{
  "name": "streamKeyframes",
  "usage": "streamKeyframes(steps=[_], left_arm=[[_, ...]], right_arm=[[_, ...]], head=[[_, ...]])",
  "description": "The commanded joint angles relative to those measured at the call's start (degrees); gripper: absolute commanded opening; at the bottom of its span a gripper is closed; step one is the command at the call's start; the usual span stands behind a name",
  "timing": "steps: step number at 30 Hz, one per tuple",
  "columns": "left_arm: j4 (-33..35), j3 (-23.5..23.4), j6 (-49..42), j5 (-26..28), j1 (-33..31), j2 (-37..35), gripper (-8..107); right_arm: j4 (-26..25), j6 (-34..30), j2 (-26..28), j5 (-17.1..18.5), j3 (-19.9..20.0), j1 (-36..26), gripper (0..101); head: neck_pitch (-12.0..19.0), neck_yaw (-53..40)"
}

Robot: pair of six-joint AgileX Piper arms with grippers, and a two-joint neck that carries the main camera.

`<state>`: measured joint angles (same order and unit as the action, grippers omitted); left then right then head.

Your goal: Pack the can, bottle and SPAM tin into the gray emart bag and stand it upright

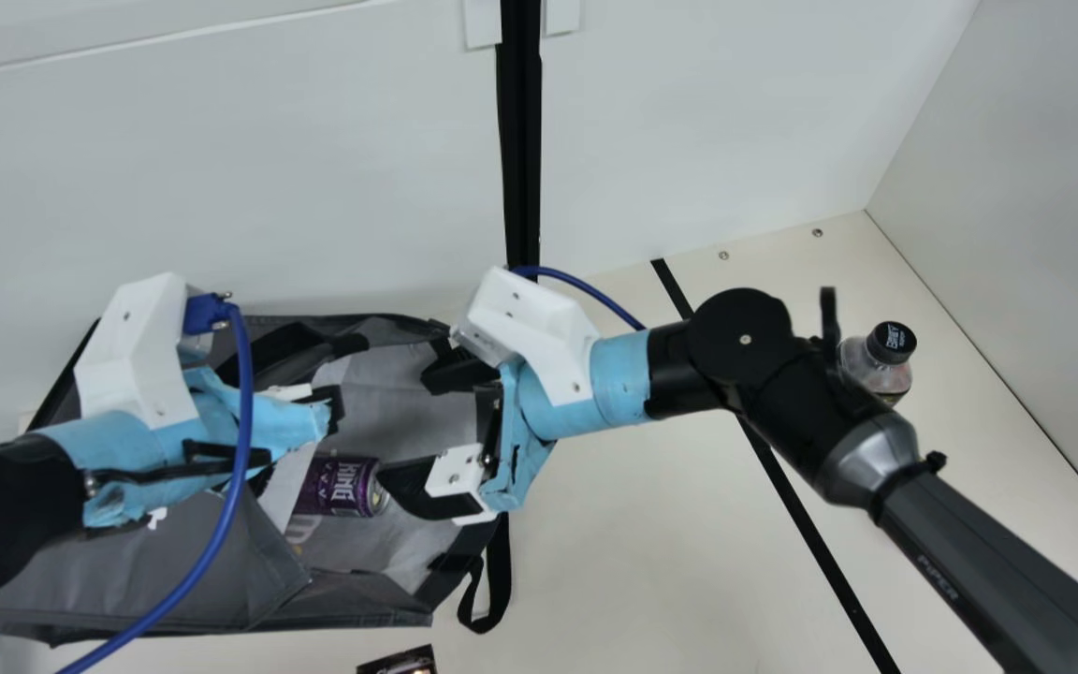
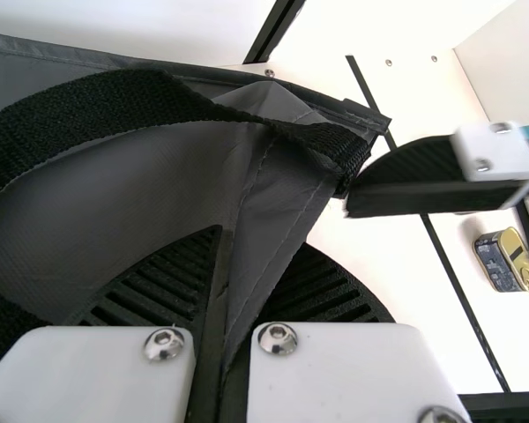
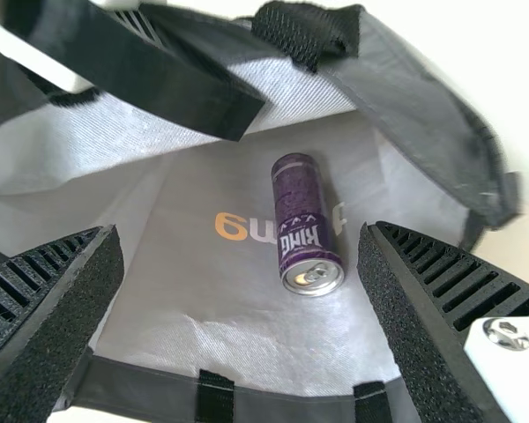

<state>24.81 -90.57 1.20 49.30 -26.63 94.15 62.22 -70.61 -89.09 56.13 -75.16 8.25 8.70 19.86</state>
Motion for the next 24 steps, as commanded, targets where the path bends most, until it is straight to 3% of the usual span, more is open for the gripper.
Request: streamKeyframes(steps=[1, 24], left_arm=[[0.00, 0.00, 0.00, 0.00, 0.00, 0.00, -8], [-0.11, 0.00, 0.00, 0.00, 0.00, 0.00, -8]], right_arm=[[-0.45, 0.39, 0.81, 0.26, 0.03, -0.66, 95], [-7.29, 4.72, 10.28, 2.42, 0.23, -10.02, 95]], head=[[1.30, 0.14], [1.30, 0.14]])
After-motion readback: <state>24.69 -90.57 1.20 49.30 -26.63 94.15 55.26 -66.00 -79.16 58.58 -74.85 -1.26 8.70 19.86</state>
